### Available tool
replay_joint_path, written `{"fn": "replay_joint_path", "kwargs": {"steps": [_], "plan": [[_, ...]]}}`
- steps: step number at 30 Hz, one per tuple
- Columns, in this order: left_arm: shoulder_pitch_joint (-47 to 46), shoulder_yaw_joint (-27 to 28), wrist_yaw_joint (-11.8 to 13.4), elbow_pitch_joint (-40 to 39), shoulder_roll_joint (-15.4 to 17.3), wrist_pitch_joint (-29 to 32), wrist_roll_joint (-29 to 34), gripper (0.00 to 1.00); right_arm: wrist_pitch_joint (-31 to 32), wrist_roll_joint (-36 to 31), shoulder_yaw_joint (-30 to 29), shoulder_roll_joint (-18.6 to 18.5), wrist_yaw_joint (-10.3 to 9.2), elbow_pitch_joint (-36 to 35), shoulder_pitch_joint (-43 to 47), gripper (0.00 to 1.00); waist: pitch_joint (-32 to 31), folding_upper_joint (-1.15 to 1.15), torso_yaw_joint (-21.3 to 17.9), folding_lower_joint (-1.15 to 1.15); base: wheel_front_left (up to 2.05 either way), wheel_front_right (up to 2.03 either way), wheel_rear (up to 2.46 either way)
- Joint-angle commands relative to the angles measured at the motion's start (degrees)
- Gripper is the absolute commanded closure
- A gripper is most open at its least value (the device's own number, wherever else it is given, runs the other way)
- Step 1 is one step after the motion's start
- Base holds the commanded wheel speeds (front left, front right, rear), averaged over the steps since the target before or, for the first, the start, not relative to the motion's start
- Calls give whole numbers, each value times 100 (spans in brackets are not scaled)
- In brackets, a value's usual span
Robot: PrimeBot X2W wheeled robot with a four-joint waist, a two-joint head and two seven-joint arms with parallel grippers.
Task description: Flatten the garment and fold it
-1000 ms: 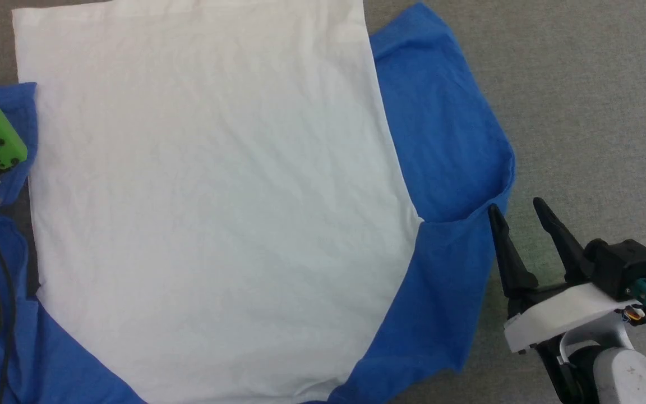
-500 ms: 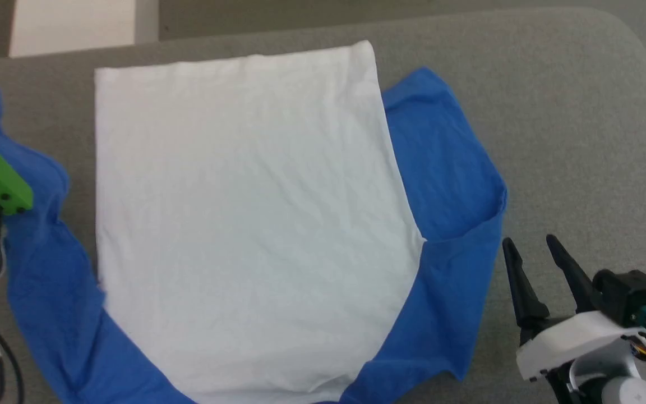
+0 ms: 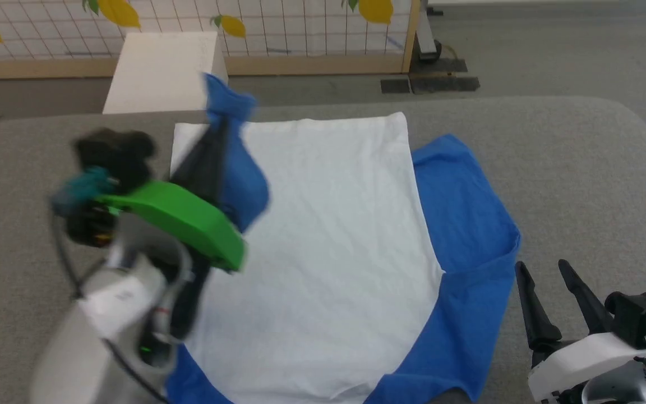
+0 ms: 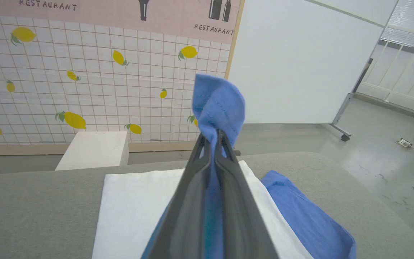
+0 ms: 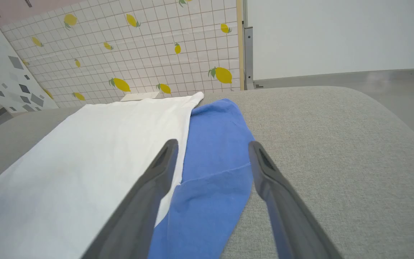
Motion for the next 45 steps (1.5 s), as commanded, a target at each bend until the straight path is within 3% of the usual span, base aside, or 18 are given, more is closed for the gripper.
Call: {"fn": "replay_joint_path", "kwargs": {"steps": [1,7,13,18,19,20,21,24,28,38,45], "plan": [[138,-205,40,34,-144,12,136,100,14,60,4,13,-8,-35,69,0,-118,0,14,0,0,0,0],[326,-1198,-62,753,-778,78,305,100,37,118,65,13,-8,-29,132,0,-54,0,-183,0,0,0,0],[425,-2068,-391,1989,-1270,179,402,100,52,164,133,13,-8,15,126,0,6,0,-327,0,0,0,0],[474,-2584,-747,2988,-1468,212,455,100,60,202,172,13,-8,67,97,0,20,0,-368,0,0,0,0],[499,-2619,-758,3140,-1497,229,434,65,64,209,173,13,-8,78,97,0,19,0,-364,0,0,0,0],[516,-2694,-817,3297,-1521,275,418,16,72,213,179,13,-8,90,97,0,22,0,-361,0,0,0,0],[540,-2728,-873,3392,-1543,319,364,0,76,215,180,13,-8,97,96,0,24,0,-354,0,0,0,0],[602,-2582,-912,3491,-1601,198,132,0,109,228,161,14,-8,128,90,0,26,0,-297,0,0,0,0],[707,-2011,-888,3170,-1577,-512,-196,0,197,188,88,14,-8,153,18,0,54,0,-176,0,0,0,0],[918,-570,-248,2690,-775,-2712,167,0,579,27,-206,-160,-8,610,-1201,0,522,0,371,0,0,0,0],[941,434,-207,2210,-830,-2956,669,0,860,92,-581,-636,-8,1783,-2621,0,1130,0,890,0,0,0,0]]}}
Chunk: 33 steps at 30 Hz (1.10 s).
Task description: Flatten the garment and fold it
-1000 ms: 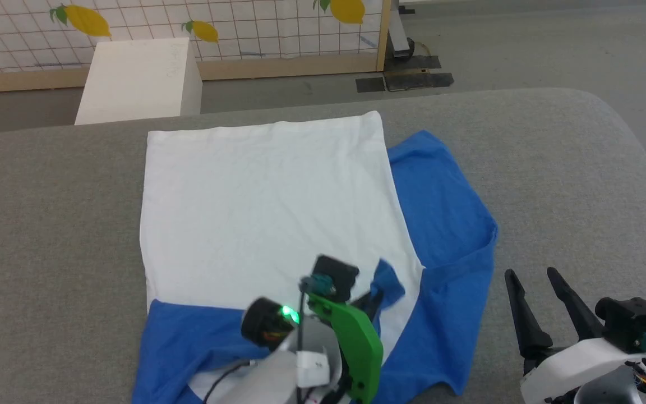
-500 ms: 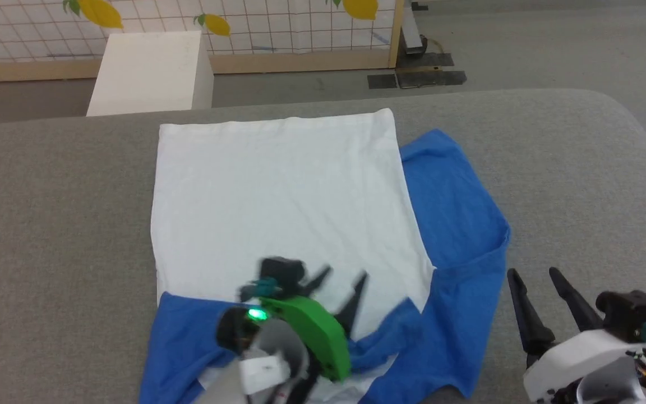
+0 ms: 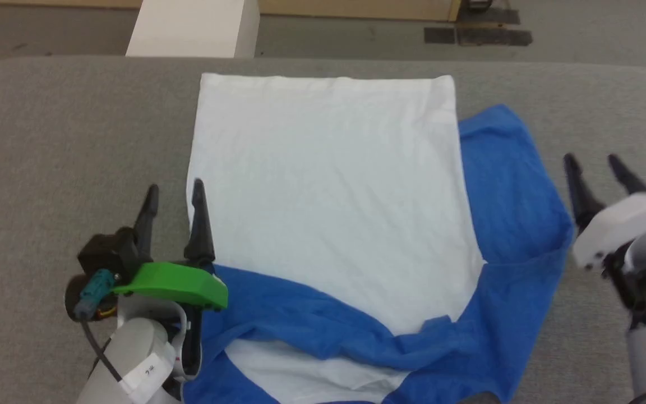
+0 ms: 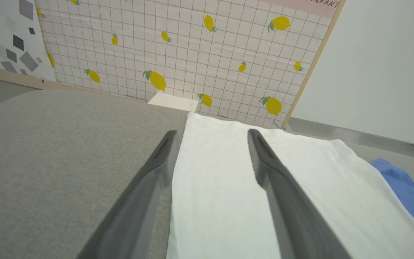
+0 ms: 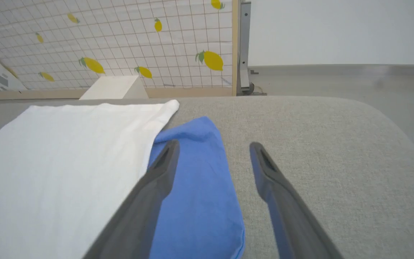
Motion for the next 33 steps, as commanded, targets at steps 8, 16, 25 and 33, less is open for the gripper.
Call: {"fn": "replay_joint_path", "kwargs": {"steps": [8,16,25,33], "plan": [[125,751,-473,-397,-610,-37,883,0,626,17,-358,-479,-8,1577,-1674,0,1133,0,867,0,0,0,0],[125,1208,-873,-447,-957,-37,1241,0,1532,-58,-320,-795,-8,2451,-2561,0,1506,0,1073,0,0,0,0],[259,1412,-1072,-261,-1057,-38,1425,0,2386,-216,-461,-908,-8,2697,-2540,100,1174,0,983,0,0,0,0],[562,1516,-1153,12,-1064,-38,1677,0,1418,-398,-1118,-837,-8,1952,-1603,100,335,0,648,0,0,0,0]]}}
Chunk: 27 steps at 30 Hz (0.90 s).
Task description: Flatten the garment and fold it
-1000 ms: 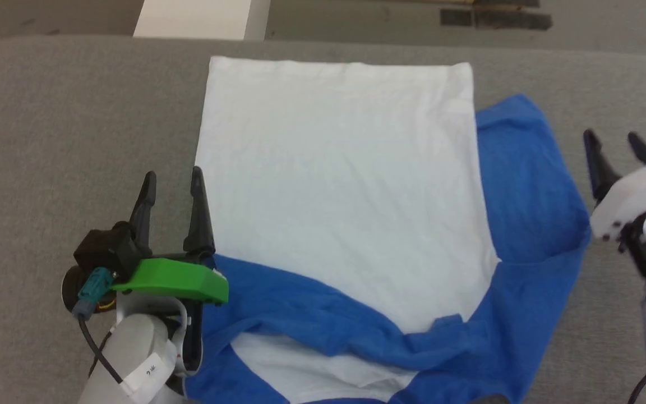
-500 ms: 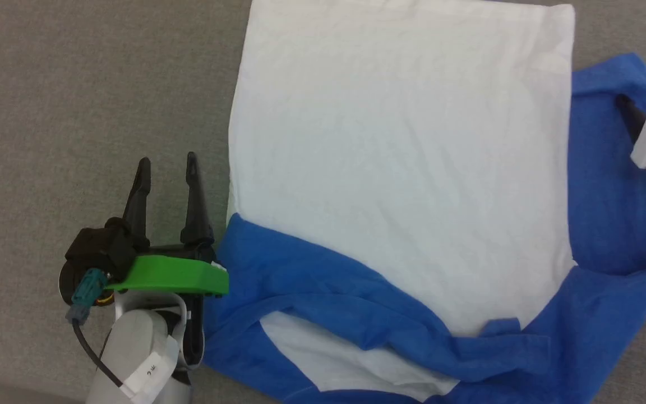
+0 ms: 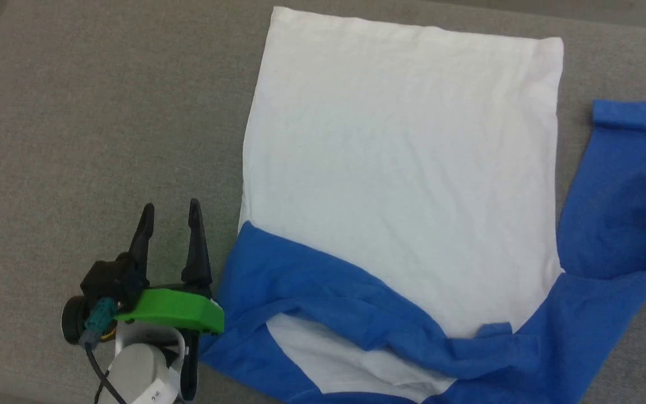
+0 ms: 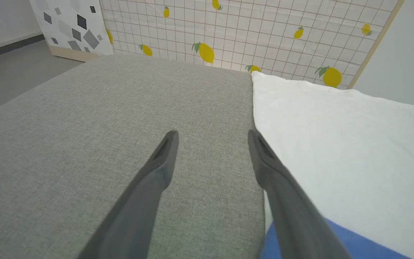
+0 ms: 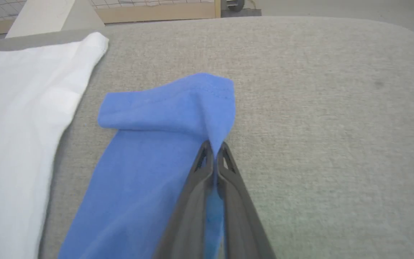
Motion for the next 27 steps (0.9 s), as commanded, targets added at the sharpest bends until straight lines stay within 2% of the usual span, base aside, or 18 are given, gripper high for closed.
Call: {"fn": "replay_joint_path", "kwargs": {"steps": [1,7,12,15,18,21,24,27], "plan": [[151,47,-44,39,-23,-26,81,0,-132,-86,-127,34,-9,-175,234,100,-621,0,-374,0,0,0,0],[487,187,-104,127,45,-26,190,0,-379,-154,-533,246,-9,-1285,1168,100,-1179,0,-686,0,0,0,0],[740,284,-100,144,90,-26,186,0,-211,-197,-652,627,-9,-2899,1882,100,-1484,0,-879,0,0,0,0],[846,321,-103,147,107,-26,169,0,48,-148,-436,878,-9,-3915,2261,100,-1599,0,-950,0,0,0,0],[935,316,-103,142,105,-26,155,0,345,-32,81,1080,-9,-4884,2601,100,-1683,0,-991,0,0,0,0],[987,300,-93,124,101,-26,139,0,578,86,786,1195,-9,-5480,2818,100,-1719,0,-998,0,0,0,0],[978,287,-113,144,121,-26,116,0,698,179,1626,1266,-9,-5714,2899,100,-1711,0,-971,0,0,0,0],[927,261,-111,139,121,-26,111,0,678,280,2483,1316,-9,-5585,2831,100,-1672,0,-902,0,0,0,0]]}}
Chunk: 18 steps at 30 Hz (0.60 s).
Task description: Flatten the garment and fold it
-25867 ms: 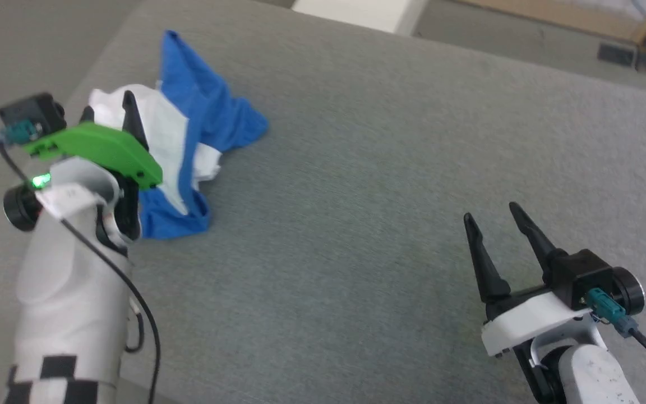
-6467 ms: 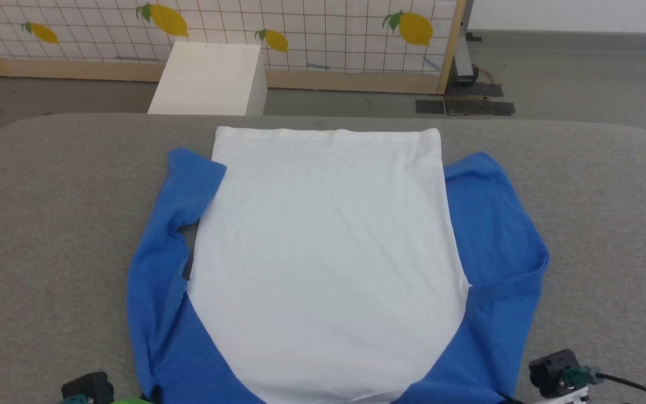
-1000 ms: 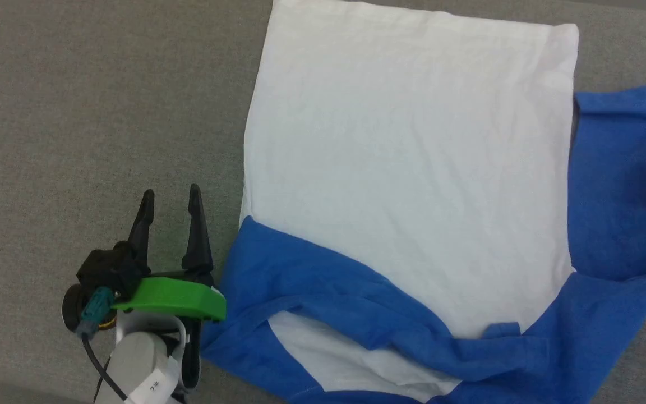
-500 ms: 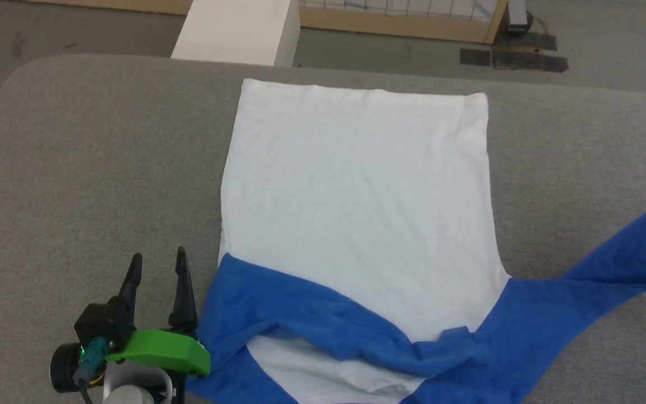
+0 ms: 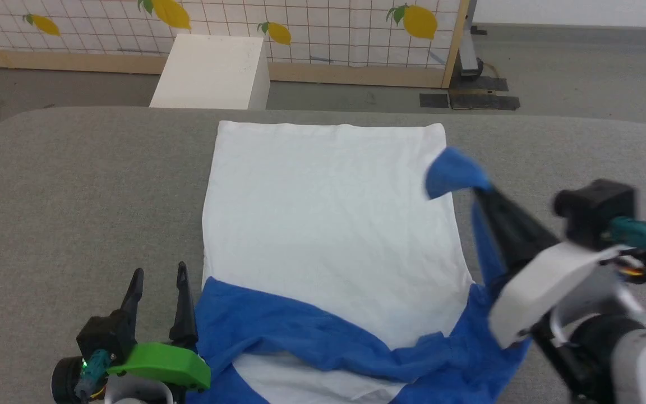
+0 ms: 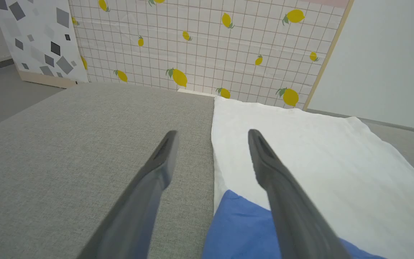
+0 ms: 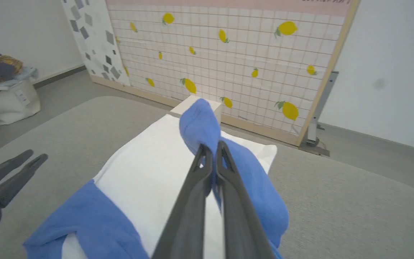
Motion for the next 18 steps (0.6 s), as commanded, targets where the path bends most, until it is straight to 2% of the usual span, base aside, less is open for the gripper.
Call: {"fn": "replay_joint_path", "kwargs": {"steps": [1,8,16,17,18], "plan": [[3,-27,-10,-11,35,-25,-18,0,-54,85,381,46,-8,172,-64,100,55,0,80,0,0,0,0],[-81,-152,15,6,-2,-25,-74,0,-463,300,2084,152,-8,1756,-493,100,202,0,423,0,0,0,0],[-210,-217,-31,119,-32,-26,-140,0,-855,775,3346,172,-8,3530,-951,100,372,0,791,0,0,0,0],[-221,-217,-34,126,-34,-26,-142,0,-841,843,3427,172,-8,3690,-984,87,383,0,812,0,0,0,0],[-231,-216,-40,134,-36,-26,-146,0,-827,915,3541,173,-8,3858,-1039,51,397,0,834,0,0,0,0]]}}
